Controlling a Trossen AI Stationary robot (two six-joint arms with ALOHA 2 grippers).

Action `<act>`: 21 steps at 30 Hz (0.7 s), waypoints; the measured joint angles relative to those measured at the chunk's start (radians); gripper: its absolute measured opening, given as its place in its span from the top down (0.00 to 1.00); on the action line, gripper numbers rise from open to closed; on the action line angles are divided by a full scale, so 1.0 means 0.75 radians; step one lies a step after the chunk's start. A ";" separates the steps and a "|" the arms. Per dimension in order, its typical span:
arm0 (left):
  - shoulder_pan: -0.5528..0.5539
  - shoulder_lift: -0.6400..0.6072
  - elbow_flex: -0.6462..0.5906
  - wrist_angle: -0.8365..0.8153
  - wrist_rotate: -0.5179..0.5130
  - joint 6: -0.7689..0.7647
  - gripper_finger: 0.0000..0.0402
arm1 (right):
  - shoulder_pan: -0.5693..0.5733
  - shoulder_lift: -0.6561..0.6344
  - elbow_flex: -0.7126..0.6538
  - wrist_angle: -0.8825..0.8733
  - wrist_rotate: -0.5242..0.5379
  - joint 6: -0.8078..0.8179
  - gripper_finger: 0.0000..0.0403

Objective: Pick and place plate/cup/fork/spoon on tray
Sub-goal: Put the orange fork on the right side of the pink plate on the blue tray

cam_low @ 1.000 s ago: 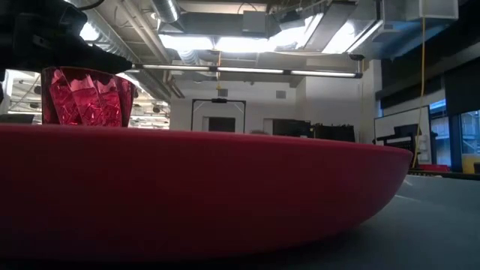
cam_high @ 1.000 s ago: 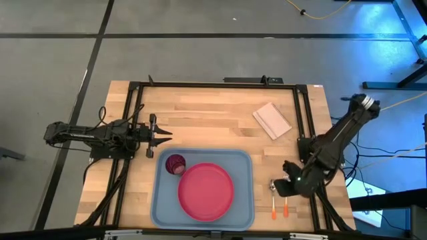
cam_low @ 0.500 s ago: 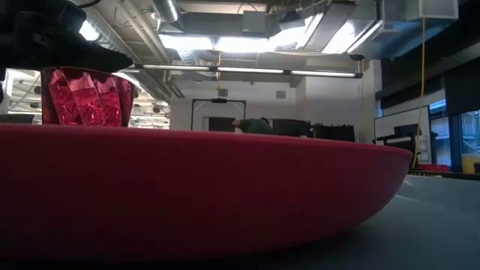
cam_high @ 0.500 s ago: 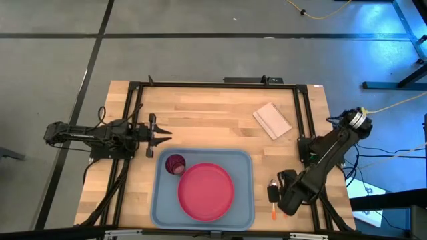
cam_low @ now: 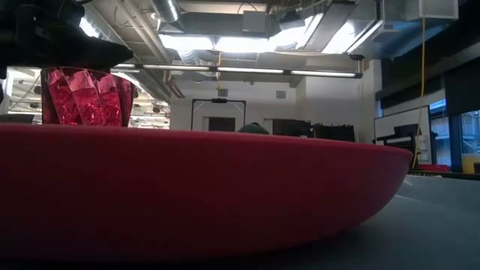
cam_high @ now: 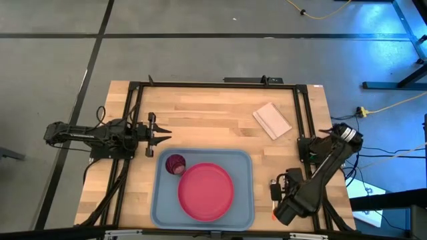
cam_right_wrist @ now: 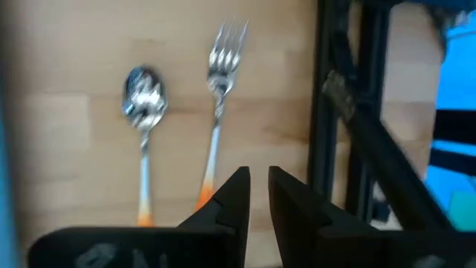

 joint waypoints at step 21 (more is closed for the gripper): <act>-0.001 0.000 0.000 0.000 0.000 -0.001 0.79 | -0.001 -0.001 -0.111 0.266 -0.008 -0.095 0.86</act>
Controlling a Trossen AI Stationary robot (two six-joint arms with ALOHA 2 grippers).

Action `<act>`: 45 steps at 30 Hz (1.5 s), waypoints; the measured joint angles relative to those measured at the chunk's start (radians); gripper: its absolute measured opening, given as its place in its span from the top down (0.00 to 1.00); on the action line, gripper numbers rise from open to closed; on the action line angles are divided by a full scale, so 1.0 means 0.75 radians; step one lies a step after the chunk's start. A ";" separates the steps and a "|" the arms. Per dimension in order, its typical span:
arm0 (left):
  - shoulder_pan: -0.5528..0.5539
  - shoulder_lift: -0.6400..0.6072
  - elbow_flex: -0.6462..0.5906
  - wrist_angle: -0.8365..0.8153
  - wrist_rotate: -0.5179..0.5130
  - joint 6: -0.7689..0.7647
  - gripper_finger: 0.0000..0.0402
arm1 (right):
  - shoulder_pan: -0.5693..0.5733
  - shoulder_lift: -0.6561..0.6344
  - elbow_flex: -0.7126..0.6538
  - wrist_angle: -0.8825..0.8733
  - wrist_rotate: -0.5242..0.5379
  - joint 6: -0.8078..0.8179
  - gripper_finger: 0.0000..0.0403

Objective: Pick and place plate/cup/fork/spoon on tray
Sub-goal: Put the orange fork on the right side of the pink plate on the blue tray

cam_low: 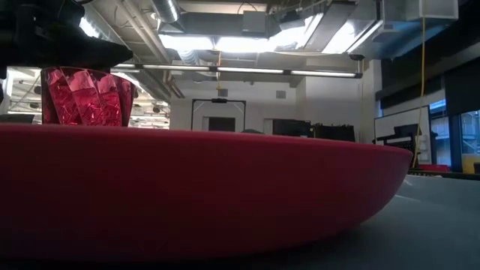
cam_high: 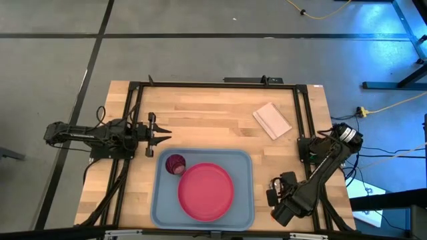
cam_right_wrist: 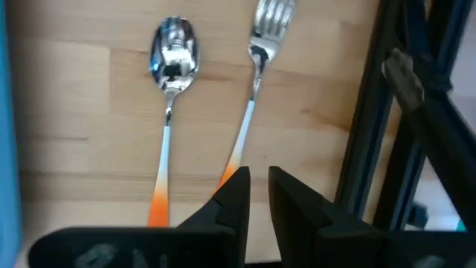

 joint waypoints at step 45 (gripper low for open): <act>0.000 0.000 0.000 0.001 0.001 -0.012 0.79 | 0.018 -0.147 -0.544 0.610 0.061 0.090 0.86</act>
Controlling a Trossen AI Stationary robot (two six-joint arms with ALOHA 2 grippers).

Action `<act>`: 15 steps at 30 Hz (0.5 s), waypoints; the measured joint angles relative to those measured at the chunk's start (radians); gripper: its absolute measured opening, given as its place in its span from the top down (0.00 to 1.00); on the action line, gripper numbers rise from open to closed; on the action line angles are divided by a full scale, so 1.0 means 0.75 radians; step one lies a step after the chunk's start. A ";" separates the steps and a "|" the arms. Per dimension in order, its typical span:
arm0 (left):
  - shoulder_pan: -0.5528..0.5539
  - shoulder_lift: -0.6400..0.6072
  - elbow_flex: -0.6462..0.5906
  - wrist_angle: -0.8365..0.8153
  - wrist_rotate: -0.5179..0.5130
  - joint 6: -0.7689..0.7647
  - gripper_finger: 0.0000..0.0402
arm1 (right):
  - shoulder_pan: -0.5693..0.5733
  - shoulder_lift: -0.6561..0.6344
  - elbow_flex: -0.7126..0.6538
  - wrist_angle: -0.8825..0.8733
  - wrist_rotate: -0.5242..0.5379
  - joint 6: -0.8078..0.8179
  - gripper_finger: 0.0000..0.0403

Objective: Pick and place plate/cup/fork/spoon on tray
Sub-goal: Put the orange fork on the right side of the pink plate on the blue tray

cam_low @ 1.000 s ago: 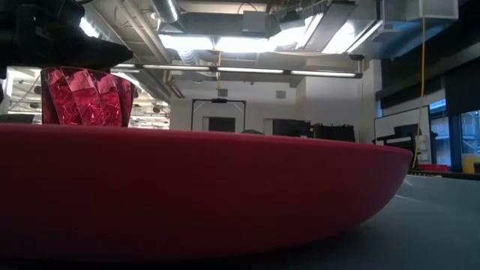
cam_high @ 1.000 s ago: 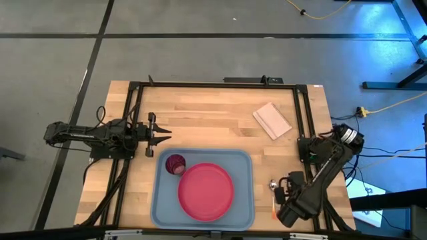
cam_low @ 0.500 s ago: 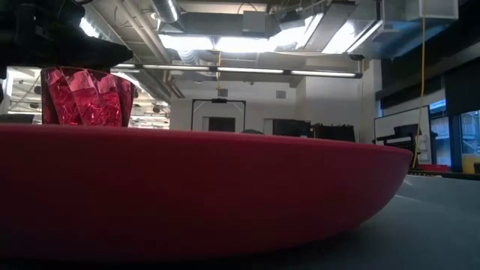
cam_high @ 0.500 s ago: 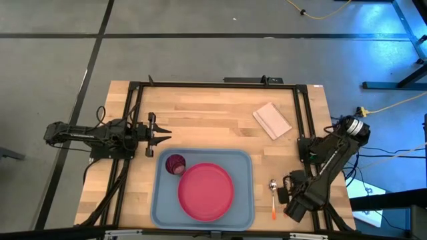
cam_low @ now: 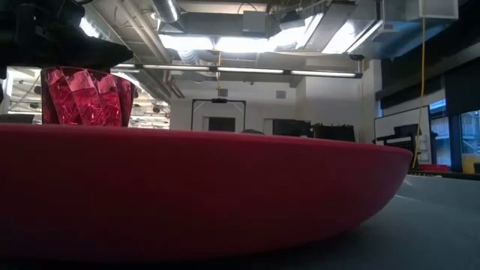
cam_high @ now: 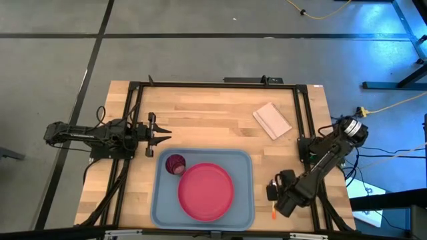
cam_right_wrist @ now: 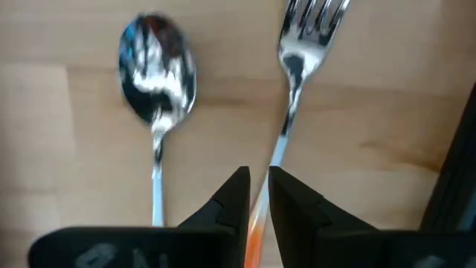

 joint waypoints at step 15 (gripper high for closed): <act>0.000 0.001 0.000 0.000 0.000 0.002 0.79 | -0.040 0.049 -0.024 0.004 -0.032 0.004 0.86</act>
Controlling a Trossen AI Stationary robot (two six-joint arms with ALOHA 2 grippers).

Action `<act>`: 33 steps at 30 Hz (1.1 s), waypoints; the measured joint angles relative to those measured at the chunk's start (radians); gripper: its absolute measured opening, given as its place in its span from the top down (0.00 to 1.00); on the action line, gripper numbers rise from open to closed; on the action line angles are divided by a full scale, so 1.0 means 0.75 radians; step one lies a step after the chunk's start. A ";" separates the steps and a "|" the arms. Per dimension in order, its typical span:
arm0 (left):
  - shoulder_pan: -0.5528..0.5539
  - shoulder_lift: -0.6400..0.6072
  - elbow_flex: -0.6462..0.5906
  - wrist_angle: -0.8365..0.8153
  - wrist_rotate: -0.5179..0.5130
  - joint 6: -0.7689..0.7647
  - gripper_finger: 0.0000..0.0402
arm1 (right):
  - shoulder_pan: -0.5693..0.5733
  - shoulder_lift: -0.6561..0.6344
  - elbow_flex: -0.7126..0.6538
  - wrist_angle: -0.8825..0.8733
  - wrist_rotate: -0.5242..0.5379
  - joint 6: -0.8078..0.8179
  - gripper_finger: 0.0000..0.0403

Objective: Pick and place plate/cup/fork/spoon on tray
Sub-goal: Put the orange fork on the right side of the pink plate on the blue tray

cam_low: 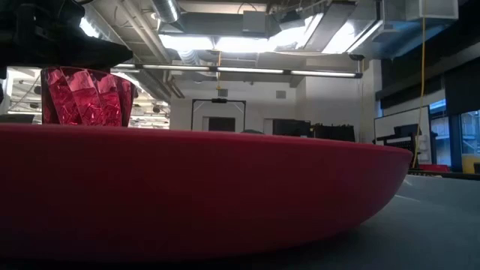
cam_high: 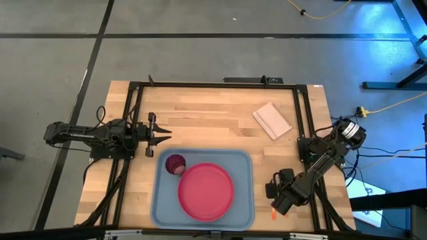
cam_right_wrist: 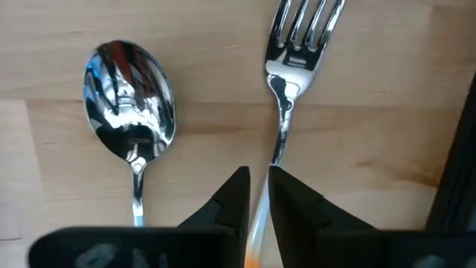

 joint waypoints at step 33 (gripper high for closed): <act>0.000 -0.001 -0.001 0.000 0.000 0.000 0.79 | -0.050 0.070 -0.001 -0.025 -0.040 -0.011 0.86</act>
